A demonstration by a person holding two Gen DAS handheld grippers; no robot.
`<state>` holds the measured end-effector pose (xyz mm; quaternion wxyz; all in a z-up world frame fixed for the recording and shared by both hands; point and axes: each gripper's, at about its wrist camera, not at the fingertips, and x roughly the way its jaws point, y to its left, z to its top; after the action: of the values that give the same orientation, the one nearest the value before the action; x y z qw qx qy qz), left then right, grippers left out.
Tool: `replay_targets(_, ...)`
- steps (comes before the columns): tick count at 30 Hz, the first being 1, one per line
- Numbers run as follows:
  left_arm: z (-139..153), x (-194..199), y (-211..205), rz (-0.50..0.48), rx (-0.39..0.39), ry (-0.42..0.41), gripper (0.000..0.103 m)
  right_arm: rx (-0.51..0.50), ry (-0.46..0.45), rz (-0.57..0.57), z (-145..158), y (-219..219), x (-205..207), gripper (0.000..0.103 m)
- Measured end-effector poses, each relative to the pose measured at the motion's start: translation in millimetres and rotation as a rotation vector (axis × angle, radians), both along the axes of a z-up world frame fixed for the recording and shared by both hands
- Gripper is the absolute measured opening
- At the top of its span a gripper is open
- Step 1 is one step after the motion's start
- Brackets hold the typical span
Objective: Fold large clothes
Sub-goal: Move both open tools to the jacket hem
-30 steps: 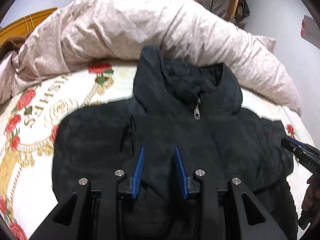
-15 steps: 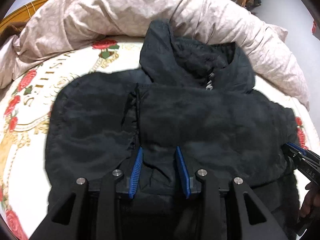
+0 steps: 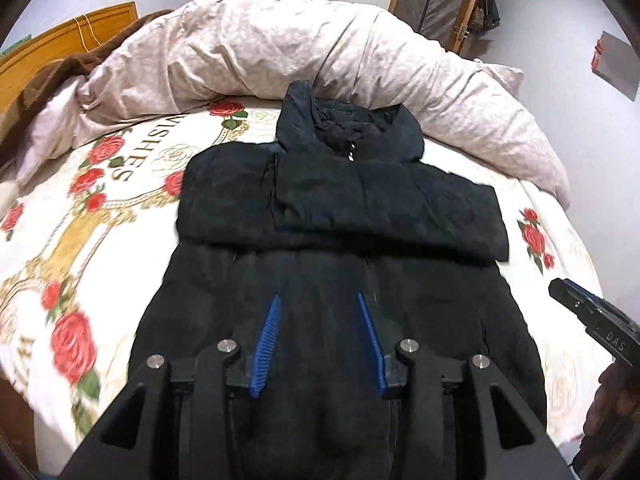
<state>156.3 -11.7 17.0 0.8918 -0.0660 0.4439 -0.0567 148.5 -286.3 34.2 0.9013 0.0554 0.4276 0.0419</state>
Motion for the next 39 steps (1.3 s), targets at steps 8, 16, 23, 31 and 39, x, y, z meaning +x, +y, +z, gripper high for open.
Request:
replay_targets(8, 19.5, -62.5, 0.2, -0.002, 0.007, 0.009, 0.042, 0.014, 0.01, 0.052, 15.6, 15.9, -64.6, 0.047)
replay_targets(16, 27.7, -89.7, -9.2, -0.023, 0.007, 0.014, 0.048, 0.029, 0.036, 0.065, 15.5, 19.6, -89.2, 0.047)
replay_targets(23, 28.8, -88.4, -10.4, -0.017, 0.007, 0.022, 0.051, 0.031, 0.046, 0.066, 15.6, 20.6, -84.6, 0.047)
replay_targets(31, 23.9, -69.2, -5.9, -0.008, 0.014, 0.027, 0.053, 0.022, 0.059, 0.086, 11.5, 28.8, -63.4, 0.047)
replay_targets(39, 11.2, -24.2, 4.7, 0.002, 0.0, 0.044, 0.053, 0.019, 0.083, 0.107, 4.7, 38.9, -9.0, 0.047)
